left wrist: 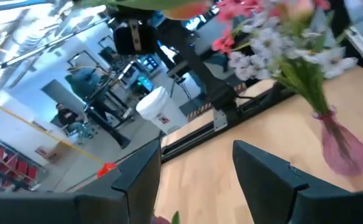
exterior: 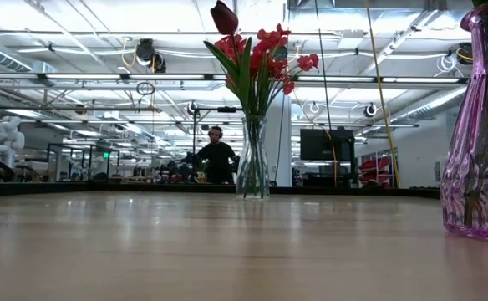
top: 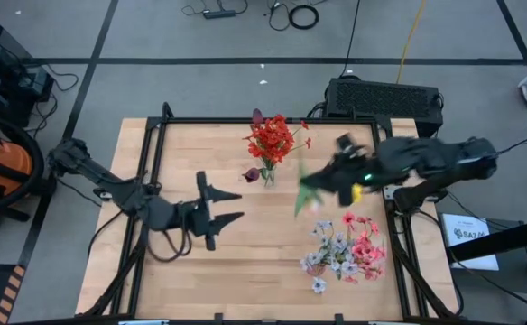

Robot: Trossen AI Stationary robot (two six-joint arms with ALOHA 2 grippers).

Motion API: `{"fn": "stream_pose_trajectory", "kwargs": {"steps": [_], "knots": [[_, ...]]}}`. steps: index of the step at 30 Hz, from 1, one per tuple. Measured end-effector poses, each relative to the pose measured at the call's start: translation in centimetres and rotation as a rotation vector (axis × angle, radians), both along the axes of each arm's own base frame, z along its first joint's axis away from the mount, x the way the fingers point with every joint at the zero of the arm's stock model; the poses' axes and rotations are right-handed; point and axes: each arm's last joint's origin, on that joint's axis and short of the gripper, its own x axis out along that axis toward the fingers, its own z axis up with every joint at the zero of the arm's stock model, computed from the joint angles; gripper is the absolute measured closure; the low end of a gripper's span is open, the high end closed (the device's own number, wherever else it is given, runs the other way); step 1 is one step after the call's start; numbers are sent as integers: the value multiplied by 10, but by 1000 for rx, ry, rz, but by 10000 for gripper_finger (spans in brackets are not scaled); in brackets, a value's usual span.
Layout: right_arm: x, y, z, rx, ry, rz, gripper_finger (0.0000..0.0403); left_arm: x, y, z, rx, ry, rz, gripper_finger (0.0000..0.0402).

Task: Sort flowers into vase by color
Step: Put the pink flower into the purple vase

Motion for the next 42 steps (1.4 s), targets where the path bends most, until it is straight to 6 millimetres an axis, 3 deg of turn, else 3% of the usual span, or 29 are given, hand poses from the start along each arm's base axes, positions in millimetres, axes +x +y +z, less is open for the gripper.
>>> {"fn": "stream_pose_trajectory", "kwargs": {"steps": [5, 11, 15, 20, 24, 30, 42], "knots": [[45, 19, -19, 169, 20, 171, 403, -12, -26, 8, 104, 32, 14, 194], [93, 38, -41, 326, -6, 315, 402, -20, -77, 18, 330, 54, 144, 194], [113, 54, -62, 387, 53, 377, 402, -16, -107, 21, 457, 88, 217, 194], [123, 79, -80, 450, 119, 445, 402, -10, -134, 26, 516, 97, 207, 194], [124, 90, -86, 461, 144, 469, 402, -2, -142, 28, 506, 92, 211, 194], [125, 89, -86, 462, 129, 426, 402, 12, -142, 22, 517, 104, 152, 194], [127, 85, -83, 487, 96, 385, 401, 28, -121, 4, 681, 258, 114, 194]]}}
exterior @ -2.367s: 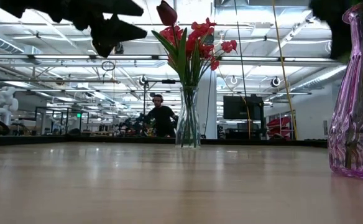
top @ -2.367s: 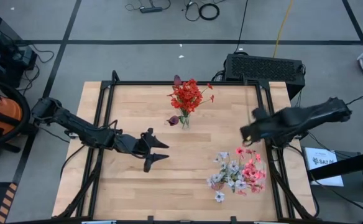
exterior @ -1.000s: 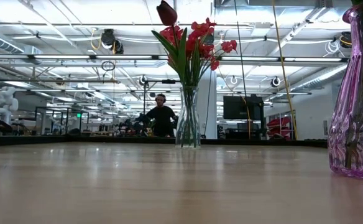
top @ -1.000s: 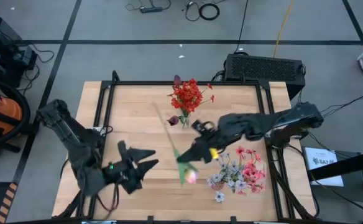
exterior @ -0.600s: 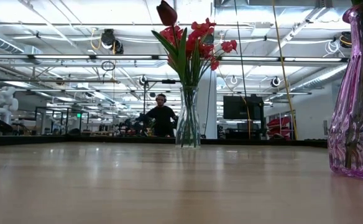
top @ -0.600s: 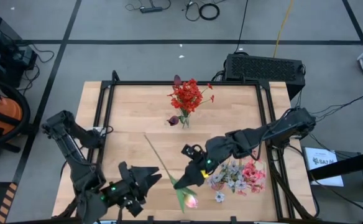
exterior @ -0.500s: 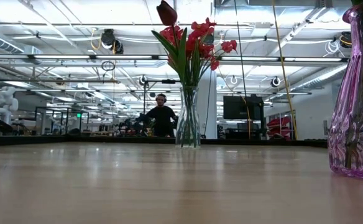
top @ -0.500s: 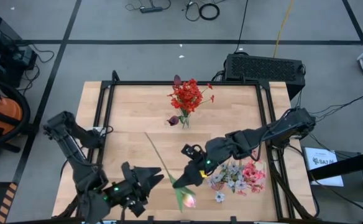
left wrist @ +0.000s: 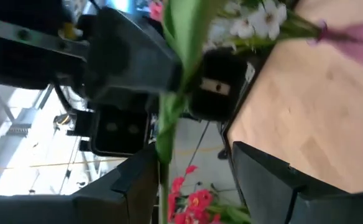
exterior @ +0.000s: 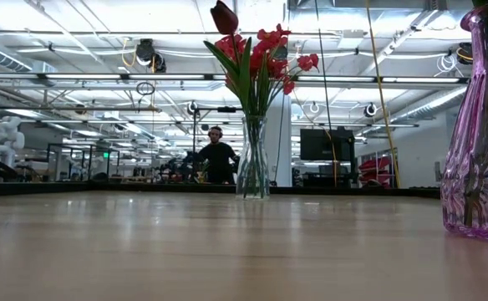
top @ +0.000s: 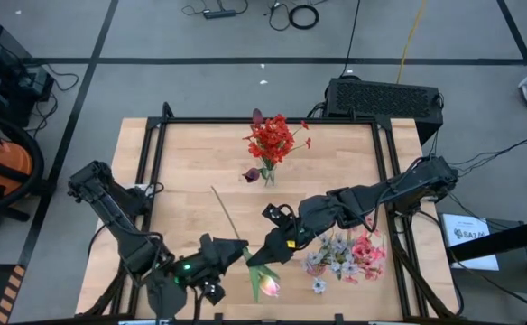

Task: Sort flowers into vase by color
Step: Put the pink flower into the purple vase

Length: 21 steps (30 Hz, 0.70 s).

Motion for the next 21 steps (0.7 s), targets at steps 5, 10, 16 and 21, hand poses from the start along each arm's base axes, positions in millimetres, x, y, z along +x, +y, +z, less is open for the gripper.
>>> {"fn": "stream_pose_trajectory", "kwargs": {"steps": [5, 10, 16, 21], "knots": [[0, -1, 0, -4, 0, -28, 391, 4, 8, -4, 47, 45, 24, 204], [1, -1, 0, -7, 0, -39, 389, 4, 7, -4, 49, 44, 22, 262], [1, -2, -1, -12, 5, -61, 388, 4, 8, -4, 48, 42, 28, 361], [1, -2, -2, -41, 1, -65, 388, 6, 11, -3, 43, 37, 41, 392]]}}
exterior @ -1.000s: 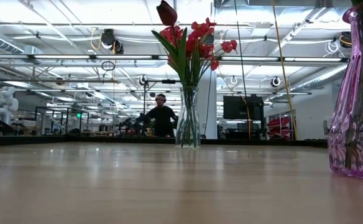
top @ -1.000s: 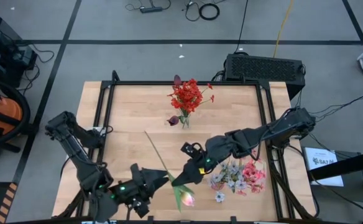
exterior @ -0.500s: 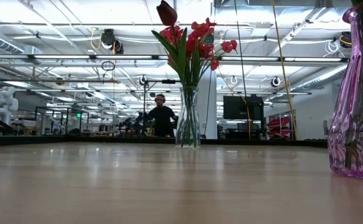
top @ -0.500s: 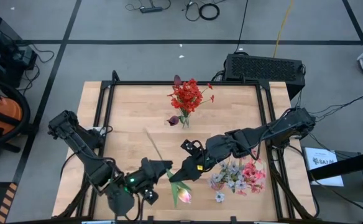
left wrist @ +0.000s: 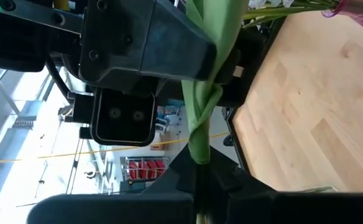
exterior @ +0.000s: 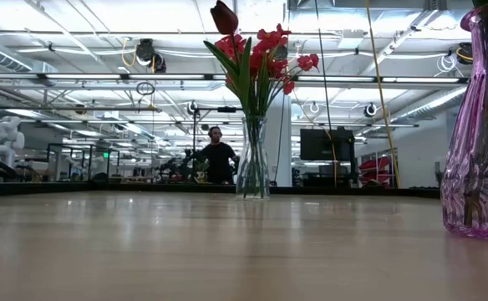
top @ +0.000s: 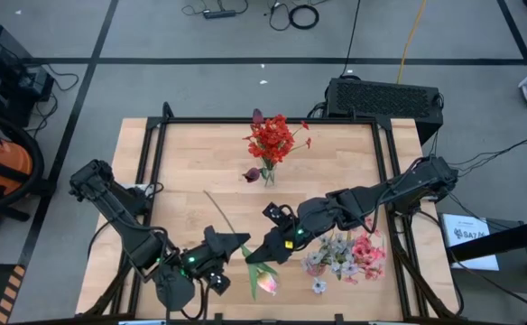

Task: Sort flowers into vase by color
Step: Put the pink flower into the purple vase

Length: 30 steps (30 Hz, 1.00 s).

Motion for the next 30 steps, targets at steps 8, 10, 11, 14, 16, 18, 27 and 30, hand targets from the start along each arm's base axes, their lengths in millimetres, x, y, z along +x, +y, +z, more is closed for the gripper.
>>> {"fn": "stream_pose_trajectory", "kwargs": {"steps": [8, 10, 11, 14, 16, 18, 27, 30], "knots": [[-1, -1, -5, -58, 28, -8, 379, 5, 7, -3, 21, 27, 13, 397], [0, -2, -5, -69, 26, -17, 370, 6, 8, -3, 22, 28, 17, 397], [0, -3, -5, -77, 25, -20, 363, 7, 9, -3, 21, 29, 18, 397], [1, -6, -6, -105, 21, -22, 341, 9, 11, -3, 11, 39, 2, 397], [2, -10, -7, -126, 20, -33, 323, 11, 12, -4, 5, 45, -8, 397], [3, -15, -8, -152, 28, -47, 306, 12, 14, -5, 9, 53, -6, 397], [-5, -49, -3, -175, 119, -37, 258, 16, 31, -16, -156, 117, 4, 397], [-18, -59, 7, -207, 117, -52, 257, 17, 33, -19, -198, 128, 1, 397]]}}
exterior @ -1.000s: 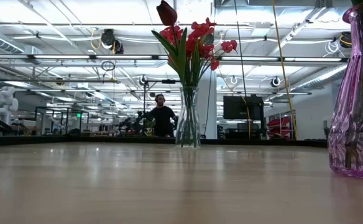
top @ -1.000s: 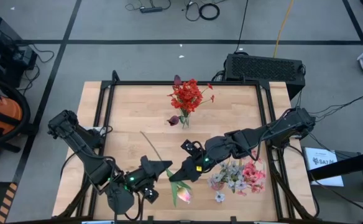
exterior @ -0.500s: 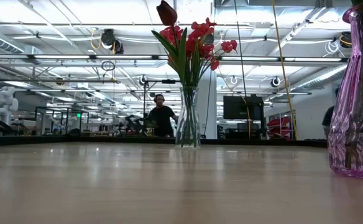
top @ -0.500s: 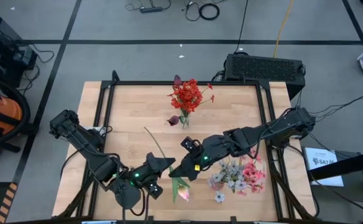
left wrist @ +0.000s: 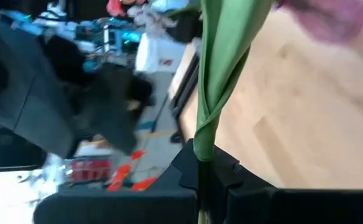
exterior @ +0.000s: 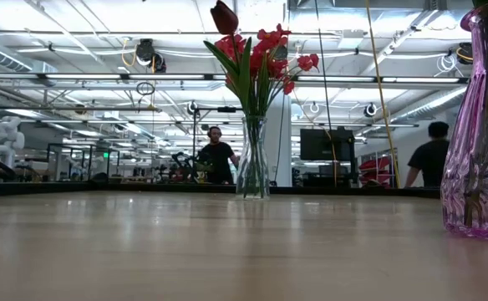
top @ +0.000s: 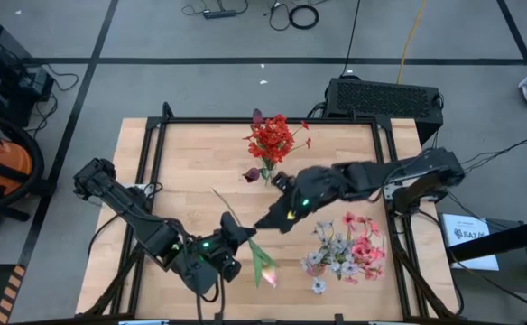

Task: Sort flowers into vase by color
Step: Put the pink flower into the purple vase

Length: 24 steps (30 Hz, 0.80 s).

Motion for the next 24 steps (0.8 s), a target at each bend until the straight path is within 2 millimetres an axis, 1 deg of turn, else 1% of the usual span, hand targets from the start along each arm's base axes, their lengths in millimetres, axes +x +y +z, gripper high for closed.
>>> {"fn": "stream_pose_trajectory", "kwargs": {"steps": [3, 5, 7, 10, 12, 15, 19, 21, 22, 24], "knots": [[-16, -9, 11, -69, -8, 7, 258, 4, 4, 0, -88, 10, -27, 397], [-33, -15, 20, -134, -9, 22, 258, 6, 7, -1, -132, 14, -24, 397], [-52, -21, 29, -207, -8, 12, 258, 9, 11, -1, -169, 5, -3, 397], [-89, -33, 38, -351, 48, 26, 259, 12, 17, -1, -242, -26, 48, 397], [-114, -40, 40, -427, 117, 53, 259, 15, 20, -2, -305, -44, 76, 397], [-156, -47, 40, -463, 244, 86, 259, 18, 25, -2, -420, -70, 116, 397], [-206, -59, 37, -566, 438, -14, 259, 20, 29, -2, -608, -145, 211, 397], [-226, -64, 35, -610, 516, -96, 259, 21, 30, -2, -716, -191, 269, 397], [-234, -67, 36, -634, 524, -133, 259, 21, 30, -2, -768, -214, 295, 397], [-244, -69, 34, -706, 464, -149, 259, 21, 30, -2, -853, -257, 337, 397]]}}
